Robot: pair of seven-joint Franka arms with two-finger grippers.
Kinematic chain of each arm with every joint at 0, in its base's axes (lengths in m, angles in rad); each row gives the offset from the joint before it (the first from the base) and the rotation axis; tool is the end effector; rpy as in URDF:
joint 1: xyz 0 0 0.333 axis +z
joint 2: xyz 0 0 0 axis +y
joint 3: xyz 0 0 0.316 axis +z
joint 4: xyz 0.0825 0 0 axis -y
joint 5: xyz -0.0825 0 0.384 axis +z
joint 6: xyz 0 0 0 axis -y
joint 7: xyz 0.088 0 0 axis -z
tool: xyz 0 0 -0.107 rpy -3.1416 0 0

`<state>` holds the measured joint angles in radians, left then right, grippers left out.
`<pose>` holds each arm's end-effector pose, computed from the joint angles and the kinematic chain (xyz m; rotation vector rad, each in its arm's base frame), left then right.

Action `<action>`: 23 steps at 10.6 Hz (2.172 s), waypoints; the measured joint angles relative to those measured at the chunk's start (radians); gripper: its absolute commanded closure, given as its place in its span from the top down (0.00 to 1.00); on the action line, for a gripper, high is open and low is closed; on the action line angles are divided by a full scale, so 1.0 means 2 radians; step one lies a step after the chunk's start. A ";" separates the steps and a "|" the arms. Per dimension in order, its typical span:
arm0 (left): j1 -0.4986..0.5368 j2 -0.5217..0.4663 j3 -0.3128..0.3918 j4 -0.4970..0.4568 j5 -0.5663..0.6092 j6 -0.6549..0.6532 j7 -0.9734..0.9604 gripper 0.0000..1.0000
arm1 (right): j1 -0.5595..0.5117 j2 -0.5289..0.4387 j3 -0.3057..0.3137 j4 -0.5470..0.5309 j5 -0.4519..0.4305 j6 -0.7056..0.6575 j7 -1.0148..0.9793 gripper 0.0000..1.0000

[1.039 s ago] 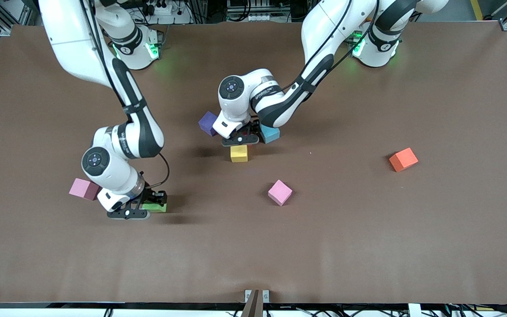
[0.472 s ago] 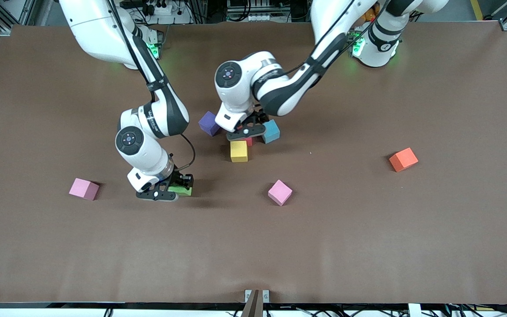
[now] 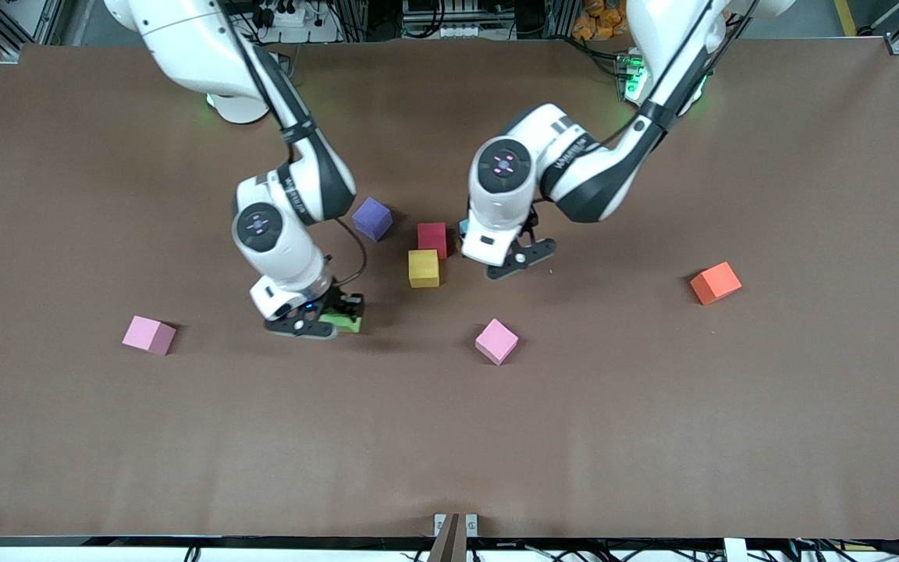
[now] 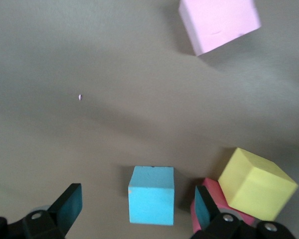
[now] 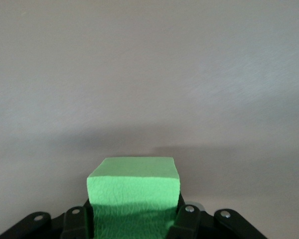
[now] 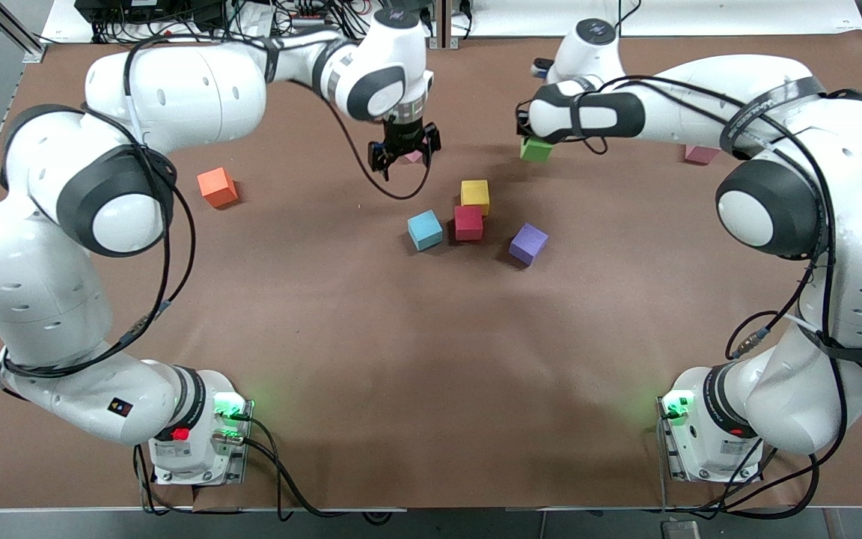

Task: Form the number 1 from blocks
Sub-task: 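Place green beside the yellow cube with the right gripper while the left grasps cyan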

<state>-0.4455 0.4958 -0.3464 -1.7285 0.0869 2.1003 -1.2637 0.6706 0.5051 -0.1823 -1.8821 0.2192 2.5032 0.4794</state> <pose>0.4761 -0.4471 0.3030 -3.0230 -0.7003 0.1957 0.5698 0.3096 0.2551 -3.0233 0.1985 -0.1343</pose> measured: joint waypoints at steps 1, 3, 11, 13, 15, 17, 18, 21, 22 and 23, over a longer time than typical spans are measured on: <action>-0.002 -0.001 -0.002 -0.032 0.000 0.049 -0.027 1.00 | 0.013 0.001 0.000 0.000 0.000 0.000 0.006 0.37; -0.019 -0.001 -0.004 -0.081 0.000 0.128 -0.079 1.00 | 0.036 0.011 0.000 -0.001 0.000 0.011 0.020 0.38; -0.041 0.017 -0.004 -0.111 0.042 0.164 -0.142 1.00 | 0.059 0.067 0.001 0.064 0.000 0.038 0.036 0.41; -0.041 0.025 -0.004 -0.111 0.047 0.165 -0.142 1.00 | 0.068 0.074 0.001 0.073 0.000 0.037 0.037 0.42; -0.042 0.035 -0.004 -0.111 0.055 0.175 -0.142 1.00 | 0.077 0.078 0.001 0.074 0.000 0.036 0.040 0.45; -0.045 0.048 -0.004 -0.111 0.065 0.186 -0.142 0.61 | 0.087 0.085 0.003 0.074 0.000 0.034 0.057 0.49; -0.045 0.053 -0.004 -0.111 0.068 0.189 -0.142 0.01 | 0.090 0.088 0.006 0.074 0.000 0.034 0.066 0.52; -0.045 0.055 -0.004 -0.110 0.076 0.191 -0.142 0.00 | 0.094 0.091 0.010 0.074 0.000 0.034 0.075 1.00; -0.045 0.055 -0.004 -0.110 0.085 0.191 -0.139 0.00 | 0.093 0.091 0.009 0.074 0.000 0.034 0.076 1.00; -0.045 0.053 -0.004 -0.110 0.091 0.186 -0.131 0.00 | 0.089 0.089 0.007 0.074 0.000 0.036 0.076 1.00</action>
<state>-0.5364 0.6015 -0.3544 -1.9485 0.2681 2.4719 -1.5251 0.8486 0.6840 -0.1678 -1.7338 0.2196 2.5746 0.6311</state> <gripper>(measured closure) 0.370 0.097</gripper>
